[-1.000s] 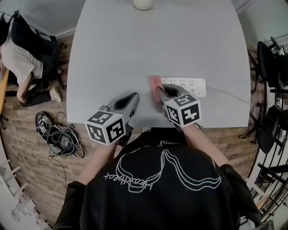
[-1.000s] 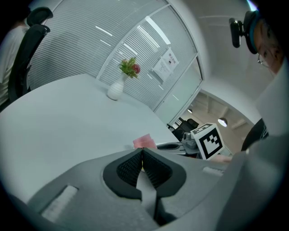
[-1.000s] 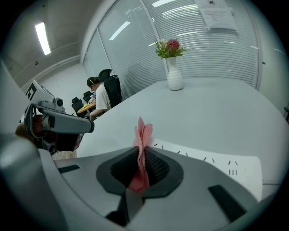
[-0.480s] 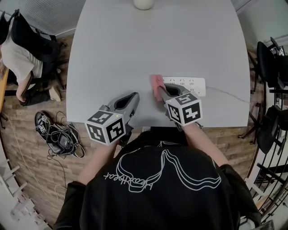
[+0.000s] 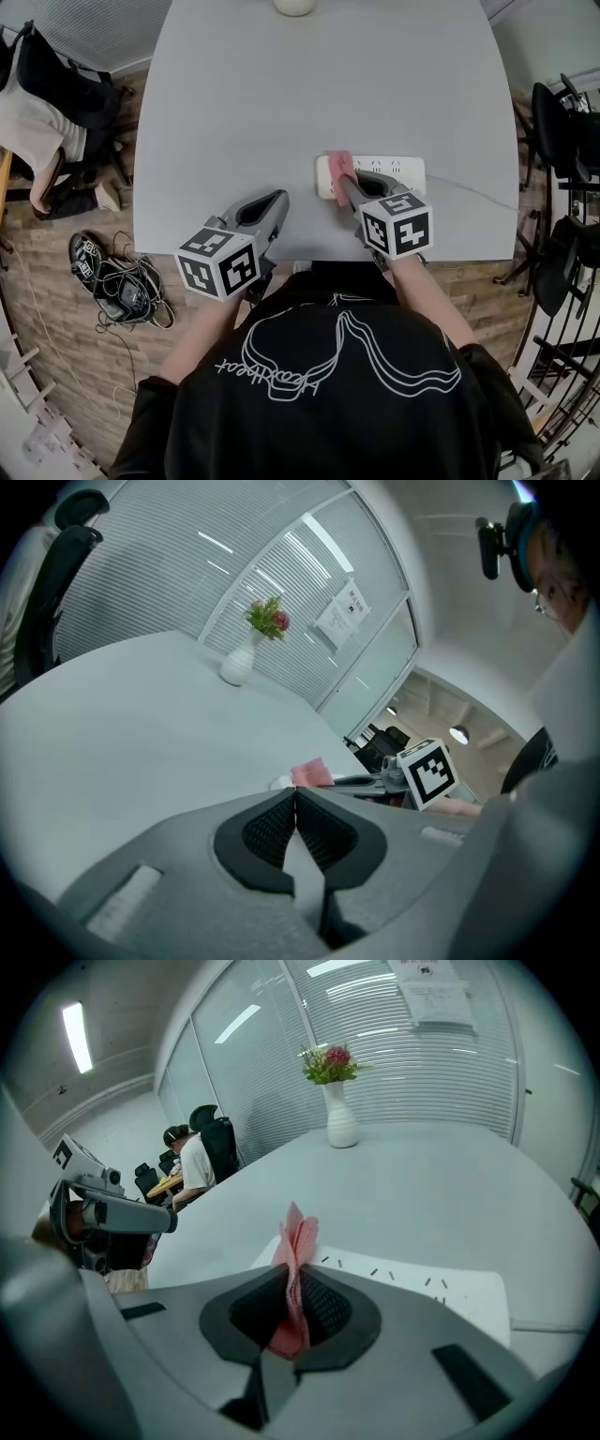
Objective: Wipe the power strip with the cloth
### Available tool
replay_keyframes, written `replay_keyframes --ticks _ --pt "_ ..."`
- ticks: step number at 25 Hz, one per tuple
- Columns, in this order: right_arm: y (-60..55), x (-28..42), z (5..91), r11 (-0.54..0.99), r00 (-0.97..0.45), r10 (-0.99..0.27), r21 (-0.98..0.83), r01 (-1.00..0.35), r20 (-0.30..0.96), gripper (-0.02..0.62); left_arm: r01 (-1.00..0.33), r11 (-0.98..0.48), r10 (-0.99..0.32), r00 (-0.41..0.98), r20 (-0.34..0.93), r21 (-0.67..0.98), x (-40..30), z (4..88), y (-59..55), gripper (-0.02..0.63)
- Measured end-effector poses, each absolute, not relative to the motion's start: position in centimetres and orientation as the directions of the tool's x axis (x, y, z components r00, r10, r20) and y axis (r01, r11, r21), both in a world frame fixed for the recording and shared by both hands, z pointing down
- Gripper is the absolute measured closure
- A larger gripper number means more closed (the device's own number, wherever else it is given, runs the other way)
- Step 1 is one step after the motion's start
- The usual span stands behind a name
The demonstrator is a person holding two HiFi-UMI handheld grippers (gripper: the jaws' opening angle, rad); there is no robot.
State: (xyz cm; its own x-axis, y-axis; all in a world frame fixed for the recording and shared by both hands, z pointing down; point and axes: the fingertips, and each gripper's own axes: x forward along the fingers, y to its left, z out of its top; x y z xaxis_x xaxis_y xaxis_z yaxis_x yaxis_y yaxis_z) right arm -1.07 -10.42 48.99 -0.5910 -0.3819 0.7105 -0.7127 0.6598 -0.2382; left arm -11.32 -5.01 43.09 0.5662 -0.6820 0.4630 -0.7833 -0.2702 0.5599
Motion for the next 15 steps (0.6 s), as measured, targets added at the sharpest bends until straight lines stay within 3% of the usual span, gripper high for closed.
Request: replay_keyframes --ticks 15 --pt "-11.6 3.7 49.3 0.585 -0.532 -0.442 -0.217 -0.781 0.723 0.557 -0.769 -0.293 -0.667 0.590 0.455 0.568 -10.6 43.2 -5.5 0.592"
